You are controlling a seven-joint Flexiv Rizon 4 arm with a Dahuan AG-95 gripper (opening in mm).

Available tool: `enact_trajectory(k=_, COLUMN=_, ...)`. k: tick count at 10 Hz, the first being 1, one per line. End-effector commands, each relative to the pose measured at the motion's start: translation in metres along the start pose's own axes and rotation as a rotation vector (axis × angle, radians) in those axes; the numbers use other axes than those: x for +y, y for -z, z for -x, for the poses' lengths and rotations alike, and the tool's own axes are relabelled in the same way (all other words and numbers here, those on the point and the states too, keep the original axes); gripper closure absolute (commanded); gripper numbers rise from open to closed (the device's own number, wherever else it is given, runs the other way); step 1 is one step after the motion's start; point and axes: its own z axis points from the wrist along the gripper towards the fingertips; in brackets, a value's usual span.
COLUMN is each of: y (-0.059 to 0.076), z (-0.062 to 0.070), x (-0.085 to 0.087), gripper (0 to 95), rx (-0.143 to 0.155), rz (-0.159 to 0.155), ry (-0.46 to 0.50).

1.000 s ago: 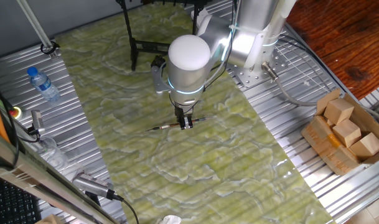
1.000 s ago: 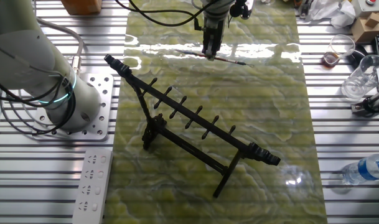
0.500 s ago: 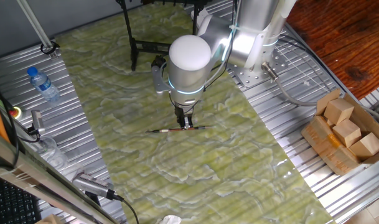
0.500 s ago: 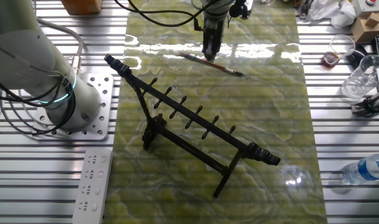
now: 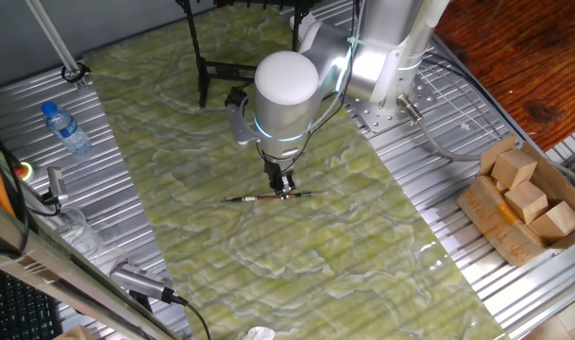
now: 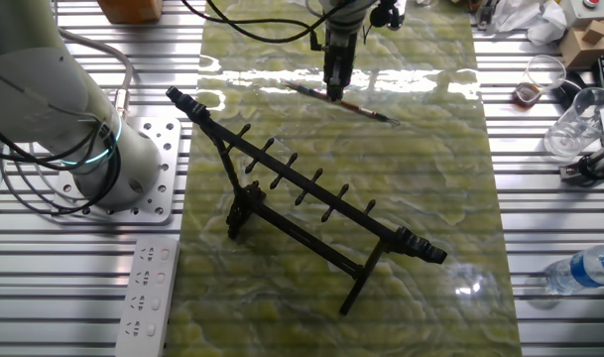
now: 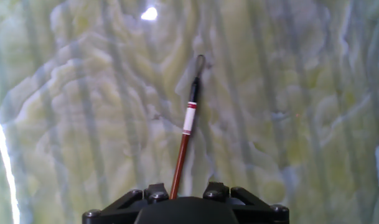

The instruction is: Place the brush on the pen rack

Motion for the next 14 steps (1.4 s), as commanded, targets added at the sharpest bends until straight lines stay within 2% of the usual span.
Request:
enact_trajectory(k=1, y=-0.001, z=0.001, x=0.001, gripper=76.0, rx=-0.007, rz=0.007, ry=0.754)
enact_trajectory(k=2, y=-0.002, z=0.001, x=0.002, gripper=76.0, rx=-0.015, rz=0.004, ry=0.849)
enact_trajectory(k=4, y=-0.005, z=0.004, x=0.005, gripper=76.0, rx=-0.031, rz=0.018, ry=1.138)
enact_trajectory(k=5, y=-0.006, z=0.006, x=0.006, gripper=76.0, rx=-0.045, rz=0.039, ry=1.220)
enact_trajectory(k=7, y=-0.011, z=0.012, x=0.013, gripper=76.0, rx=-0.074, rz=0.053, ry=1.539)
enact_trajectory(k=9, y=-0.016, z=0.017, x=0.019, gripper=76.0, rx=-0.116, rz=0.061, ry=1.783)
enact_trajectory(k=10, y=-0.019, z=0.019, x=0.022, gripper=57.0, rx=-0.130, rz=0.064, ry=1.870)
enact_trajectory(k=11, y=-0.024, z=0.023, x=0.028, gripper=57.0, rx=-0.136, rz=0.059, ry=2.013)
enact_trajectory(k=13, y=-0.029, z=0.025, x=0.034, gripper=57.0, rx=-0.145, rz=0.057, ry=2.175)
enact_trajectory(k=14, y=-0.030, z=0.024, x=0.035, gripper=38.0, rx=-0.146, rz=0.057, ry=2.227)
